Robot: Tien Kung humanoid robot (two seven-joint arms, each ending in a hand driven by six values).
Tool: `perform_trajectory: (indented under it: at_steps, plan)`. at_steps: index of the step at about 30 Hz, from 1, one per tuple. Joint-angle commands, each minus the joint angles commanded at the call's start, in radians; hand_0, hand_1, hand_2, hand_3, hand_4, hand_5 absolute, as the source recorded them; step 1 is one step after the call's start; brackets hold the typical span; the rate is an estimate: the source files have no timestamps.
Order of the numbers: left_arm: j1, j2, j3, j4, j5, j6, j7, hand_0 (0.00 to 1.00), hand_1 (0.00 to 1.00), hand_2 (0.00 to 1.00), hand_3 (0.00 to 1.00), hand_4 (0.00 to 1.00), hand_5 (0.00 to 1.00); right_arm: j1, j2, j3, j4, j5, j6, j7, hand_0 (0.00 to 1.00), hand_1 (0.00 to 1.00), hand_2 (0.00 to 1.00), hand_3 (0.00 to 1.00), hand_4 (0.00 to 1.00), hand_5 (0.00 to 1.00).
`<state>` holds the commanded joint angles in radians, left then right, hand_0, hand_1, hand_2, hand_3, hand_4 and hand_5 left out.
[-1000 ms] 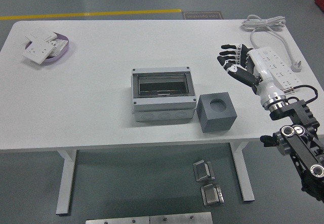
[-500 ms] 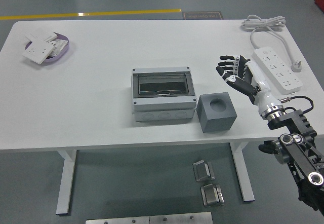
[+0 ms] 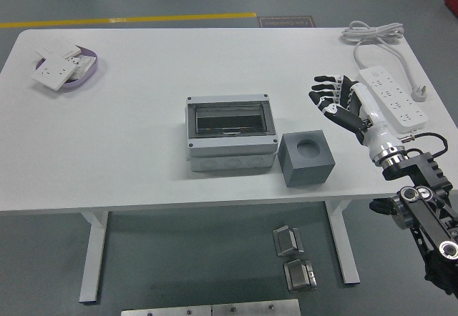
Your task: Pick up the cylinder from the cube,place it in the box,flap close box
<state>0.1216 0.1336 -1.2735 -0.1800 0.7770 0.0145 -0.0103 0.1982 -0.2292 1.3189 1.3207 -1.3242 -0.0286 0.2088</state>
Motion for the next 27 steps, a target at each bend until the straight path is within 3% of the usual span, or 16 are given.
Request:
perform_trajectory:
  at_steps: [27]
  plan:
    - [-0.016, 0.008, -0.011, 0.0, 0.03, -0.002, -0.003, 0.618, 0.646, 0.639, 0.66, 0.697, 0.204, 0.007, 0.007, 0.0, -0.017, 0.014, -0.002, 0.008, 0.599, 0.623, 0.617, 0.645, 0.835, 0.335]
